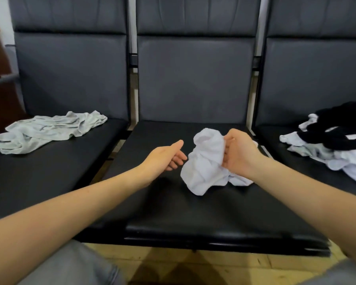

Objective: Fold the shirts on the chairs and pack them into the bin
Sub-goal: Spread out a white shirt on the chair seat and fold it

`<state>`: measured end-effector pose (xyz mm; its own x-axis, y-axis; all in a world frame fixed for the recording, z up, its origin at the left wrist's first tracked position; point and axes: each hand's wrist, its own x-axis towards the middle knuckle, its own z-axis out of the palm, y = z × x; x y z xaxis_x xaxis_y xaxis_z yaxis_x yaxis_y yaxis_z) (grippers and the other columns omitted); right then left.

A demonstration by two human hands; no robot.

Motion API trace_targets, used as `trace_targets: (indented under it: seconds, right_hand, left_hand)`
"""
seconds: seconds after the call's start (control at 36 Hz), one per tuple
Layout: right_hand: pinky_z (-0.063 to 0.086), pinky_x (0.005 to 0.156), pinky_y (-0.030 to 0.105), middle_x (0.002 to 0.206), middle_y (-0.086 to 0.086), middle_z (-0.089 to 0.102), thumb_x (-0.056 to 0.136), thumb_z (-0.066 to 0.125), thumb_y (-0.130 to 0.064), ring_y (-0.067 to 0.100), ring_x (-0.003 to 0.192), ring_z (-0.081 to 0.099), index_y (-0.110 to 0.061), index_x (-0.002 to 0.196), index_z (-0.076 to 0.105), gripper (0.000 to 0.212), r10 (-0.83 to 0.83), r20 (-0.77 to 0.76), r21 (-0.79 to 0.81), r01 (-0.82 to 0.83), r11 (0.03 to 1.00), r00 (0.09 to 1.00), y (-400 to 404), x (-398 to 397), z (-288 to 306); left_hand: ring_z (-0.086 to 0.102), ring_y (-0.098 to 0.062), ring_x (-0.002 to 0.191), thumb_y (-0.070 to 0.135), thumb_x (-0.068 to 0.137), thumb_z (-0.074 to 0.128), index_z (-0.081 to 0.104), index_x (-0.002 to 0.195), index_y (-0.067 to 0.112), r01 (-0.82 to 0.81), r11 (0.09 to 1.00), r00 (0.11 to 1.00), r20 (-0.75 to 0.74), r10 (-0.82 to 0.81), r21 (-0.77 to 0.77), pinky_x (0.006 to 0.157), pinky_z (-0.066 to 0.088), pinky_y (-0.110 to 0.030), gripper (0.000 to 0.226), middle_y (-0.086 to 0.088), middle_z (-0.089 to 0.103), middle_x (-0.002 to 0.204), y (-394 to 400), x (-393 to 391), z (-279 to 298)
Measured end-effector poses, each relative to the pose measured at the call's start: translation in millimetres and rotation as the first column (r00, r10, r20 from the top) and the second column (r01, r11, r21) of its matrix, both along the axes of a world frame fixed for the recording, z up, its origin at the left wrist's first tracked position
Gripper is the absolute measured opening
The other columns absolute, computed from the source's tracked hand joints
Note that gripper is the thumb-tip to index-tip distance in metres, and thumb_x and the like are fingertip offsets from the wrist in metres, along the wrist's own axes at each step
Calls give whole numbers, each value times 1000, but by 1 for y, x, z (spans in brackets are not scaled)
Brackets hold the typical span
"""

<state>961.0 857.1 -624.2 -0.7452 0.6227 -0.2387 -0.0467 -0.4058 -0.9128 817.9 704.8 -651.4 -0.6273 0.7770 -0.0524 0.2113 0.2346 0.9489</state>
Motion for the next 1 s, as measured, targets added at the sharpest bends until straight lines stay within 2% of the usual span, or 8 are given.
trace_targets:
  seconds: [0.08,0.22,0.31,0.42,0.61,0.81,0.89,1.0]
  right_hand:
    - [38,53,23,63,2,45,85,61,-30,14,60,48,-10,54,47,39,70,50,69,-74,995,996,4,7,-6]
    - [38,34,20,105,9,58,84,69,-35,20,72,57,-16,126,51,49,95,282,63,-117,991,955,2,17,-10]
    - [40,36,20,94,8,54,86,63,-27,19,64,52,-17,114,48,33,54,276,80,-79,994,960,2,18,-10]
    - [42,71,39,89,9,57,85,58,-19,25,75,59,-11,97,53,15,-95,130,11,94,996,987,6,20,-11]
    - [53,60,31,95,12,63,90,46,-20,22,75,63,-7,107,57,23,-33,-53,-7,33,999,998,7,22,-2]
    - [46,73,38,102,14,63,76,65,-42,28,87,62,-10,109,61,46,58,45,19,-59,998,997,11,21,-8]
    - [50,66,33,87,11,68,91,54,-32,24,77,66,-5,89,61,28,84,-21,43,-83,996,996,11,24,1]
    - [50,76,30,82,8,64,93,48,-18,20,80,63,-6,85,60,18,-5,-164,110,24,994,986,22,29,13]
  left_hand:
    - [59,-12,72,48,97,47,73,83,16,29,999,997,71,-26,-45,80,52,-29,44,2,68,76,-1,8,-1]
    - [57,-11,72,40,97,50,69,76,17,87,987,995,-43,-94,-136,71,49,-22,36,5,67,76,-5,18,-11]
    - [56,-7,69,36,97,52,70,81,15,101,993,982,-156,-109,-53,65,48,-17,32,8,66,75,-6,22,-14]
    - [56,-6,64,30,95,56,69,78,13,50,992,965,-260,-18,118,72,51,-30,27,5,64,71,0,27,-7]
    - [55,-12,61,61,86,54,56,66,7,8,988,980,-197,-38,-153,65,44,-26,57,-5,62,67,15,44,-15]
    - [53,-7,60,28,87,62,65,80,15,69,983,987,156,-42,-170,59,40,-16,15,5,63,72,25,50,-6]
    - [54,-13,66,18,85,55,60,79,15,6,1000,856,516,-17,23,69,47,-25,8,1,58,73,26,42,0]
    - [51,-19,79,9,82,40,54,95,8,-108,971,727,683,-68,212,72,46,-29,18,-8,52,86,23,28,11]
